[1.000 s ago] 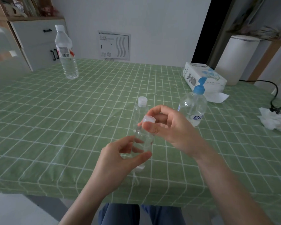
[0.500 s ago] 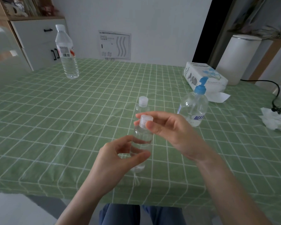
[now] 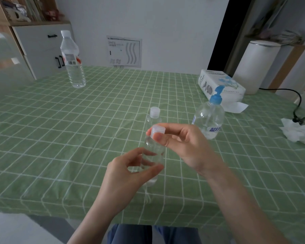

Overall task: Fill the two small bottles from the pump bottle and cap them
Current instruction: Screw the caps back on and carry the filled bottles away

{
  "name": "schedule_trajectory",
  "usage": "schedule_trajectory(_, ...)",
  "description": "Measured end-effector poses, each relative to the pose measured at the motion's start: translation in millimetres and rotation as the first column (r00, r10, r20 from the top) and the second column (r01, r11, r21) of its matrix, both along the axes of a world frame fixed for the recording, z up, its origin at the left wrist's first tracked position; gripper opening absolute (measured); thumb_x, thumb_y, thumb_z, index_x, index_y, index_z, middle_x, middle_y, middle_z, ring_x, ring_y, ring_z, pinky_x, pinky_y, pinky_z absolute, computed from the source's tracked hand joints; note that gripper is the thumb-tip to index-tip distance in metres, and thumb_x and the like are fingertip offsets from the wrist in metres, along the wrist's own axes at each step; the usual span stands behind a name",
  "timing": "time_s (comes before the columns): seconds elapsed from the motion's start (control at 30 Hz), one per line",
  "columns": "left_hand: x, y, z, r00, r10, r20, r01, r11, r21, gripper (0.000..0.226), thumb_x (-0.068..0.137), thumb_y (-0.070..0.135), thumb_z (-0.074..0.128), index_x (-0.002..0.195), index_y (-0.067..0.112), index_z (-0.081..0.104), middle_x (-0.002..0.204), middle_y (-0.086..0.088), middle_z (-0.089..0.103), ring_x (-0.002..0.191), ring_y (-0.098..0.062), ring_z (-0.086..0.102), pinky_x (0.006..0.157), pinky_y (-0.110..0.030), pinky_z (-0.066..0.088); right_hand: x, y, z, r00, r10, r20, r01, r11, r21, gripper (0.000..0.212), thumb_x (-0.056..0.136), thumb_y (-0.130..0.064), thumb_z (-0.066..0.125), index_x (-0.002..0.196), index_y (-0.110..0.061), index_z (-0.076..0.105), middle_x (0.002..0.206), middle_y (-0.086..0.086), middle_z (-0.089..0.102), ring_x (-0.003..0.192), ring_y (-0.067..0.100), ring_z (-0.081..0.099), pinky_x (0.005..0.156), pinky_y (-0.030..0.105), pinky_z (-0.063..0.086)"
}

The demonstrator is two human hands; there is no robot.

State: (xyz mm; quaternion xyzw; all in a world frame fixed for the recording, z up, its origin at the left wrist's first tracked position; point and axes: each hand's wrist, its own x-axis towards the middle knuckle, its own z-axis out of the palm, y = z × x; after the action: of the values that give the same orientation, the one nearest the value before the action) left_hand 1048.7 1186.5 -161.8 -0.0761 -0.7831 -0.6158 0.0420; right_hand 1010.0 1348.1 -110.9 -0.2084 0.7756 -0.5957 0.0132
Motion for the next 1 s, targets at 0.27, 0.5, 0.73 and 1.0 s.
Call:
schedule_trajectory(0.27, -1.7, -1.9, 2.2, 1.0, 0.012, 0.005, -0.012, 0.997, 0.08, 0.014, 0.079, 0.024, 0.073, 0.091, 0.029, 0.068, 0.086, 0.006, 0.073, 0.084, -0.01, 0.068, 0.076, -0.037, 0.058, -1.9, -19.9, 1.1, 0.997, -0.054, -0.059, 0.054, 0.999, -0.008, 0.04, 0.072, -0.05, 0.065, 0.102, -0.025, 0.073, 0.103, -0.015, 0.074, 0.102, -0.003, 0.067, 0.098, 0.019, 0.047)
schedule_trajectory(0.5, -6.7, -10.0, -0.1, 0.994, -0.022, 0.111, -0.008, 0.964, 0.267, 0.014, 0.087, 0.02, 0.059, 0.1, 0.017, 0.062, 0.093, -0.006, 0.069, 0.079, -0.011, 0.07, 0.065, -0.02, 0.056, -3.3, -17.3, -4.9, 0.996, -0.05, -0.077, 0.052, 0.998, 0.024, 0.017, 0.09, -0.034, 0.063, 0.106, -0.033, 0.065, 0.104, -0.014, 0.071, 0.102, 0.001, 0.066, 0.086, 0.015, 0.053)
schedule_trajectory(0.73, -37.7, -20.4, -10.0, 0.983, 0.099, 0.155, -0.142, 0.944, 0.298, 0.01, 0.092, 0.01, 0.055, 0.098, 0.015, 0.061, 0.091, -0.009, 0.067, 0.072, -0.012, 0.067, 0.059, -0.017, 0.054, -31.5, -2.6, -29.8, 0.922, -0.367, -0.12, 0.381, 0.915, 0.134, 0.032, 0.084, -0.029, 0.074, 0.103, -0.023, 0.049, 0.097, -0.01, 0.055, 0.087, 0.006, 0.056, 0.076, 0.014, 0.048)
schedule_trajectory(1.0, -91.5, -32.8, -18.2, 0.973, 0.026, 0.231, -0.127, 0.892, 0.434, 0.018, 0.079, 0.017, 0.065, 0.097, 0.012, 0.066, 0.083, -0.003, 0.07, 0.069, -0.014, 0.071, 0.07, -0.032, 0.054, -74.5, -8.8, -48.2, 0.99, -0.123, 0.068, 0.101, 0.959, 0.264, 0.075, 0.063, -0.062, 0.063, 0.127, -0.026, 0.05, 0.124, -0.01, 0.061, 0.112, 0.007, 0.06, 0.1, 0.028, 0.048)
